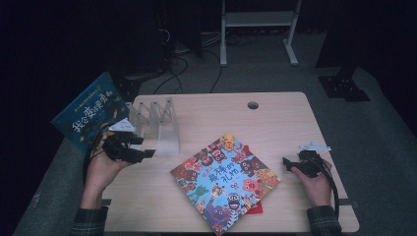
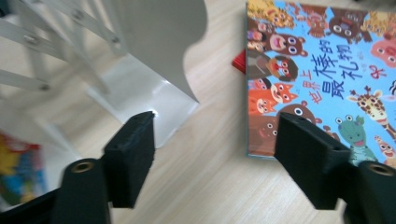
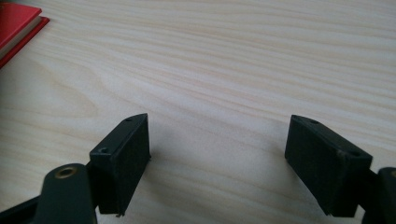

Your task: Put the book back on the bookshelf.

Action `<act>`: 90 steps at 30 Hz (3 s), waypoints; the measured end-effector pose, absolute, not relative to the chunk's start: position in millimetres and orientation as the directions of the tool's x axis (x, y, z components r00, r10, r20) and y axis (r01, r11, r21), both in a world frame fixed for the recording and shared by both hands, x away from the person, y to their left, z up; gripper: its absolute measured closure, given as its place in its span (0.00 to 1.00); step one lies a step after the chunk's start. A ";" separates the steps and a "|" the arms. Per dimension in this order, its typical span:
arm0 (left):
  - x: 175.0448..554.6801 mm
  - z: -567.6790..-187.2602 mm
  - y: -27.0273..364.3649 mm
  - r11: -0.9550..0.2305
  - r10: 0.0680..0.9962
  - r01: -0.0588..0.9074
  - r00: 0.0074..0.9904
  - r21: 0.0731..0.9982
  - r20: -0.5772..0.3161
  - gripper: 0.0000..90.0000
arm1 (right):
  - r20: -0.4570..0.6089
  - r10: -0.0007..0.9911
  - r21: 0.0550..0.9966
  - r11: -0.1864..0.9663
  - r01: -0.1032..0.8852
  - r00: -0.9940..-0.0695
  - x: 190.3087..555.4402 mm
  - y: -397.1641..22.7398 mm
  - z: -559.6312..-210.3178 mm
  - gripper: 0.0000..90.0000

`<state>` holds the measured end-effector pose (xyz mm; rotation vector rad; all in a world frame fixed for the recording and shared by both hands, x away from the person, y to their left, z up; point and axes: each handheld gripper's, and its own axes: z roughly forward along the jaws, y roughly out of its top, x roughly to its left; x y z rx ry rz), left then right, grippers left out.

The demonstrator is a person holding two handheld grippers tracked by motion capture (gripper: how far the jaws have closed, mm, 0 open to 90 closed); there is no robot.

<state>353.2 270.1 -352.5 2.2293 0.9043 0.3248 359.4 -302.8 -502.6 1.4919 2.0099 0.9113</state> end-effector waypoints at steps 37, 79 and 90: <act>345.4 -456.5 202.3 -0.639 0.498 0.482 0.853 0.599 -0.155 0.14 | 0.073 0.842 0.760 0.299 0.576 -0.534 281.6 -283.8 -481.1 0.35; 319.9 -455.8 199.6 -0.584 0.512 0.499 0.839 0.641 -0.186 0.08 | 0.210 0.823 0.767 0.196 0.611 -0.528 362.1 -255.4 -470.0 0.26; 322.4 -456.7 208.0 -0.560 0.548 0.514 0.818 0.650 -0.175 0.04 | 0.262 0.806 0.716 0.207 0.667 -0.531 366.0 -236.6 -484.3 0.20</act>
